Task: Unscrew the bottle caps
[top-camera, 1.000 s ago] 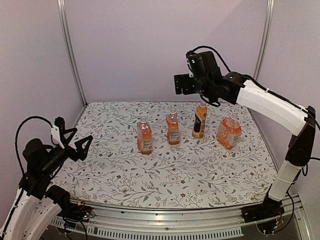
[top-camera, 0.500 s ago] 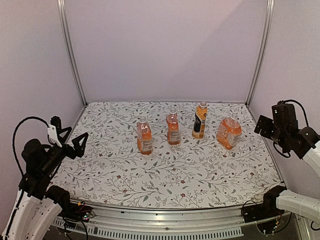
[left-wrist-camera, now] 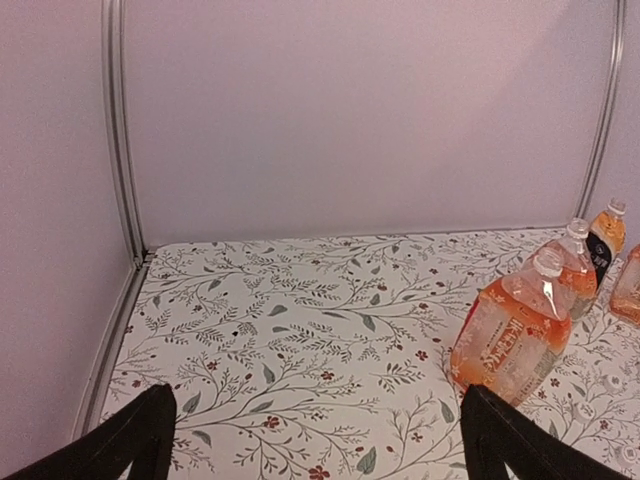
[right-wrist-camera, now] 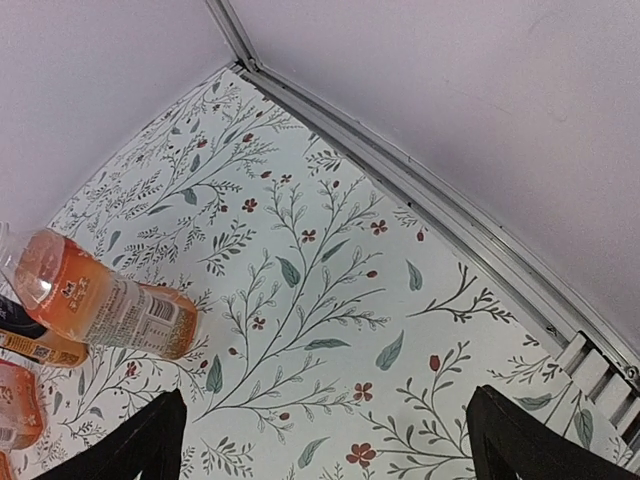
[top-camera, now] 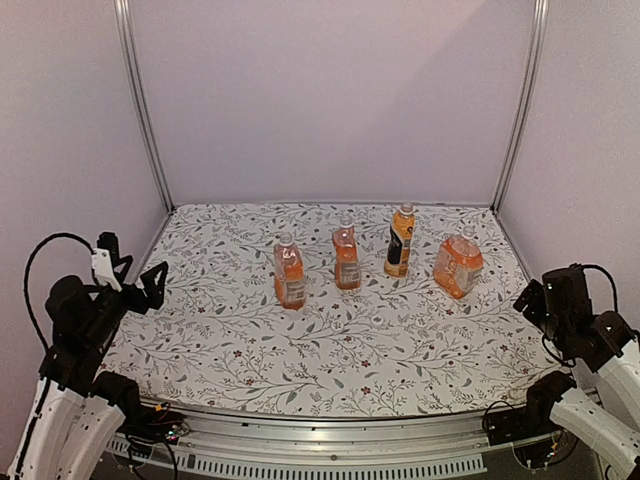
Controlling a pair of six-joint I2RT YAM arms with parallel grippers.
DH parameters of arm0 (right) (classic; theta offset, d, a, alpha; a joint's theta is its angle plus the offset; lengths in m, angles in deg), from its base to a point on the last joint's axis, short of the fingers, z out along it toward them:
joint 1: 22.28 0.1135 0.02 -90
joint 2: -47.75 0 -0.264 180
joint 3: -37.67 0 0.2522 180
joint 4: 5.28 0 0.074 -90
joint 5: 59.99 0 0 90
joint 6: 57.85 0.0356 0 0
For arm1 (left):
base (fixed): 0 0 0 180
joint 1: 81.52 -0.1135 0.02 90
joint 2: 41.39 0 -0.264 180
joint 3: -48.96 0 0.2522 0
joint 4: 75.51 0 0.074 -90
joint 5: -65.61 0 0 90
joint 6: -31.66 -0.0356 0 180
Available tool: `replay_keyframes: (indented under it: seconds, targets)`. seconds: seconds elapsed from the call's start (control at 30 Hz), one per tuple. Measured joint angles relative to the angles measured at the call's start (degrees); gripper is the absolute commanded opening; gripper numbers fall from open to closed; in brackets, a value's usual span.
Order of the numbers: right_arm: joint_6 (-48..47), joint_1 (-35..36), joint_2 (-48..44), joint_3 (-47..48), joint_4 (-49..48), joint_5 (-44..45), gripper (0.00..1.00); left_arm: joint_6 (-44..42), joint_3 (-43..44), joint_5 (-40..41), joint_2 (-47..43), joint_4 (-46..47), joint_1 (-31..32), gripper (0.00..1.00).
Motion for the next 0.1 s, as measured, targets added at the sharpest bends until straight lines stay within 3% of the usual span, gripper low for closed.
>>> replay_keyframes:
  seconds: [0.1]
  targets:
    - [2.25, 0.00, 0.20, -0.98, 0.83, 1.22, 0.99, 0.00, -0.17, -0.44, 0.44, 0.00, -0.98, 1.00]
